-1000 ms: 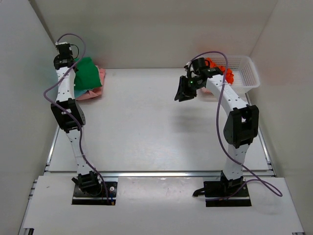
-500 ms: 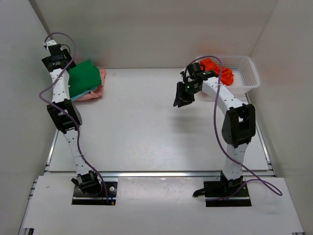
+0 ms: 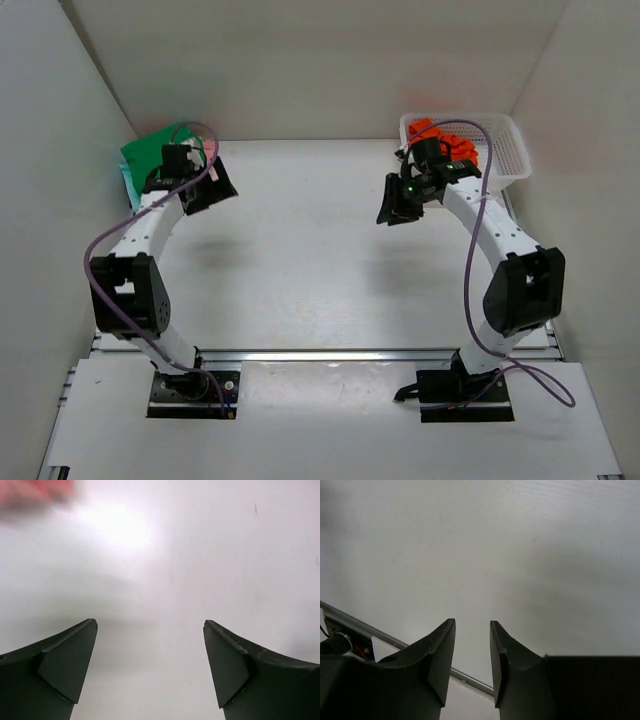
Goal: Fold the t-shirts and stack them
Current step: Put the neatly folded tshirt into the corner of the board with the left arm
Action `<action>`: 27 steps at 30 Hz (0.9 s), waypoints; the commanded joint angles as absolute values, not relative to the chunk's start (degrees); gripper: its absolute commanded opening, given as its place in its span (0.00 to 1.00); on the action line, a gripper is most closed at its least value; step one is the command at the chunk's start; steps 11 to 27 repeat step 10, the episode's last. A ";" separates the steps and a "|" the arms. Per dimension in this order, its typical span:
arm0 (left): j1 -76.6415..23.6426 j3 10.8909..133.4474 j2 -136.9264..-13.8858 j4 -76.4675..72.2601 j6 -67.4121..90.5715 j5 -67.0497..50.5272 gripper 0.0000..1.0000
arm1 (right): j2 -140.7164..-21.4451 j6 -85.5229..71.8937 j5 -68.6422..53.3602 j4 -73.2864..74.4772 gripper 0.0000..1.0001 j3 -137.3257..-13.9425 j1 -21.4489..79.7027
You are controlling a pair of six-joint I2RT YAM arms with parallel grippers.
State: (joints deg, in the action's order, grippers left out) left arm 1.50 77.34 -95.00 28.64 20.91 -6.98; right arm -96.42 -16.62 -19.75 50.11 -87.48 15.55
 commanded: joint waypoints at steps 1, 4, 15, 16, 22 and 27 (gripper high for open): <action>-1.47 70.77 -88.52 33.11 25.58 -14.57 0.99 | -89.32 -15.12 -16.79 51.07 0.31 -81.77 12.23; -4.73 68.48 -84.56 39.26 23.03 -16.88 0.99 | -82.12 -16.17 -15.83 47.56 0.30 -74.82 7.06; -9.40 65.49 -73.40 46.58 19.25 -8.45 0.99 | -74.27 -16.70 -13.90 44.12 0.30 -70.04 0.09; -9.40 65.49 -73.40 46.58 19.25 -8.45 0.99 | -74.27 -16.70 -13.90 44.12 0.30 -70.04 0.09; -9.40 65.49 -73.40 46.58 19.25 -8.45 0.99 | -74.27 -16.70 -13.90 44.12 0.30 -70.04 0.09; -9.40 65.49 -73.40 46.58 19.25 -8.45 0.99 | -74.27 -16.70 -13.90 44.12 0.30 -70.04 0.09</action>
